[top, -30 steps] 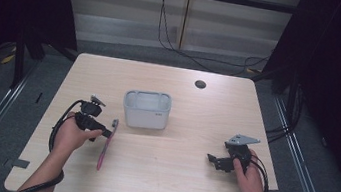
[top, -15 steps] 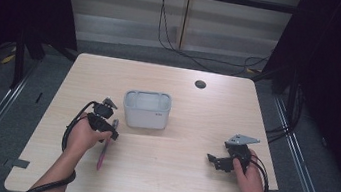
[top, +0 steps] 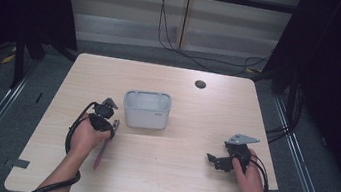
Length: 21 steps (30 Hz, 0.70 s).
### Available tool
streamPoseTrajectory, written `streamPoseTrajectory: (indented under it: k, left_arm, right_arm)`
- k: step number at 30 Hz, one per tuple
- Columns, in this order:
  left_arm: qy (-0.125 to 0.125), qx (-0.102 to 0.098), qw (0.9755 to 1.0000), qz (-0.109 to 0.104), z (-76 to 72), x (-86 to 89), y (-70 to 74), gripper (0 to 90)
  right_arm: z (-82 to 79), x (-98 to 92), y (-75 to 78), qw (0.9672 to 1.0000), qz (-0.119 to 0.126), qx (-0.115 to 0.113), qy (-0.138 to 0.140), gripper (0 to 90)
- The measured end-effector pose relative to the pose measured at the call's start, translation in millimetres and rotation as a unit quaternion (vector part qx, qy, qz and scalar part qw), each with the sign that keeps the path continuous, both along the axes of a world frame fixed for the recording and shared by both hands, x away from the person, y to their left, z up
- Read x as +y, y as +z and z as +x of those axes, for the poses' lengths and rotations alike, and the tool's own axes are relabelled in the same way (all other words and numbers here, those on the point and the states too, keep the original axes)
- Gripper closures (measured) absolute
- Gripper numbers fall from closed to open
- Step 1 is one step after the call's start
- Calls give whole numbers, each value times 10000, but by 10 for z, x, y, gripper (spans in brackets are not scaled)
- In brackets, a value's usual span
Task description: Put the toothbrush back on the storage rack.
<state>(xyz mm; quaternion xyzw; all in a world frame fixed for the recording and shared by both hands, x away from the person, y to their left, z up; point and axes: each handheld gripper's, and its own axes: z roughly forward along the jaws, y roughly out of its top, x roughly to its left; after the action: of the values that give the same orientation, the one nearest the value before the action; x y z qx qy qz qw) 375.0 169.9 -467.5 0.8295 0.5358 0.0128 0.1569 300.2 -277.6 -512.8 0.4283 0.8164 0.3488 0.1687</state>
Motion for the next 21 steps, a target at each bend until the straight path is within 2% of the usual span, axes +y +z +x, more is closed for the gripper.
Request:
streamPoseTrajectory:
  k: [5,8,11,15,19,21]
  left_arm:
    - [148,-71,9995,-255,-2,65,102,807]
    - [135,-137,9992,-356,-5,101,167,807]
    - [178,-189,9980,-571,-14,133,227,809]
    - [202,-261,9971,-686,-18,159,271,809]
    - [259,-375,9949,-898,-32,221,360,809]
    - [262,-416,9946,-910,-35,236,380,810]
  right_arm:
    - [1,0,0,10000,-1,0,2,99]
    - [2,0,0,10000,2,0,2,99]
    - [2,0,-1,10000,10,-1,5,99]
    - [2,0,-1,10000,7,0,5,99]
    - [2,0,-1,10000,7,-1,5,99]
    - [1,0,0,10000,-1,2,1,99]
